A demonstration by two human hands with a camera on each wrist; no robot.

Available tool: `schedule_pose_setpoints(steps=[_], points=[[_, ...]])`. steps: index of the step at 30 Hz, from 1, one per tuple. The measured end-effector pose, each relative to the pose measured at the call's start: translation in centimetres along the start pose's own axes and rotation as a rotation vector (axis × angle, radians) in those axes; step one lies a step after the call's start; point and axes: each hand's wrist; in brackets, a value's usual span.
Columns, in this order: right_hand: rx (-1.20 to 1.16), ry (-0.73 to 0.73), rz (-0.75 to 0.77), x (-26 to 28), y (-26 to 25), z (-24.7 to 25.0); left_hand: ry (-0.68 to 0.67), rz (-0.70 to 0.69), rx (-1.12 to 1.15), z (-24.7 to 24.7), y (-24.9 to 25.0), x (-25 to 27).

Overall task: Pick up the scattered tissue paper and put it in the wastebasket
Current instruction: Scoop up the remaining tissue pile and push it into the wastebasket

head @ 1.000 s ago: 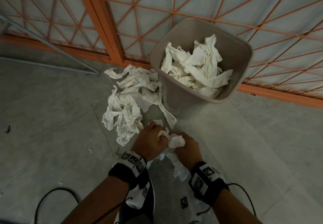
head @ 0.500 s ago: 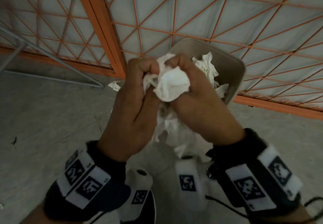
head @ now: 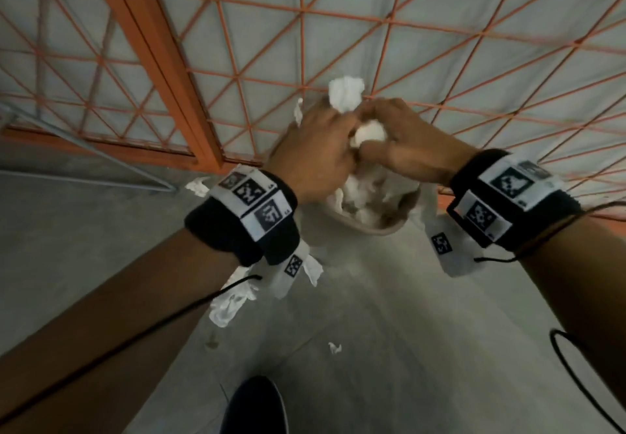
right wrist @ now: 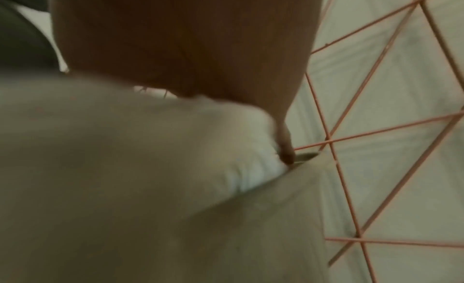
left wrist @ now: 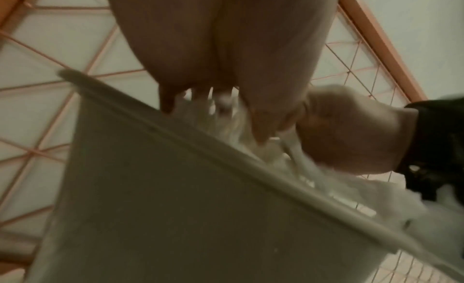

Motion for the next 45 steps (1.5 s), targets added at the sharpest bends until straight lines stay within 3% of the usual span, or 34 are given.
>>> schedule_pose_setpoints(steps=[2,5,7,12,15,18,22,24,28,31,34,37,39,42,45], points=[[0.167,-0.052,-0.072,0.7,0.2,-0.2,-0.134,0.096,-0.107,-0.8,-1.1,1.1],[0.345,-0.008,-0.145,1.5,-0.2,0.0,-0.071,0.117,-0.271,-0.2,-1.2,2.9],[0.494,-0.039,-0.176,1.3,-0.6,0.0,-0.110,0.136,-0.308,0.1,-1.2,2.9],[0.544,-0.365,-0.185,-0.3,-1.0,-1.7,-0.445,0.155,-0.205,-1.0,-0.6,1.2],[0.546,-0.505,-0.161,-0.8,-2.0,-2.4,-0.528,0.172,-0.081,-0.9,-0.6,0.7],[0.473,-0.563,-0.141,-1.0,-2.6,-2.0,-0.355,0.118,-0.048,0.4,-0.7,1.8],[0.318,-0.439,-0.023,-1.1,-2.7,0.1,0.054,0.045,0.229,2.5,-1.5,6.1],[0.204,-0.355,0.006,-0.8,-3.3,1.4,0.190,0.107,0.378,3.0,-2.3,9.0],[0.093,-0.202,0.117,0.5,-6.3,2.0,0.296,0.353,0.500,-0.1,-5.5,14.9],[0.024,-0.174,0.251,1.8,-9.5,-1.4,0.336,0.554,0.469,-4.4,-8.8,18.3],[-0.087,-0.330,0.316,1.9,-10.9,-7.2,0.220,0.747,0.393,-8.2,-11.7,20.2],[-0.052,-0.489,0.206,0.1,-9.9,-14.1,-0.002,0.819,0.241,-11.4,-13.4,20.8],[-0.037,-0.512,0.070,-1.5,-8.4,-18.3,-0.083,0.888,0.189,-13.3,-13.9,20.9],[0.012,-0.475,-0.051,-3.5,-6.0,-23.5,-0.055,0.981,0.228,-14.9,-14.4,20.7],[0.046,-0.486,-0.047,-4.8,-4.6,-27.7,-0.037,0.999,0.254,-15.5,-14.7,20.8]])
Point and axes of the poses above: each hand's wrist, its own x-axis away from the middle knuckle, its own z-axis out of the back of the hand, y = z × x, and after that the axes turned 7 degrees about -y, right-handed
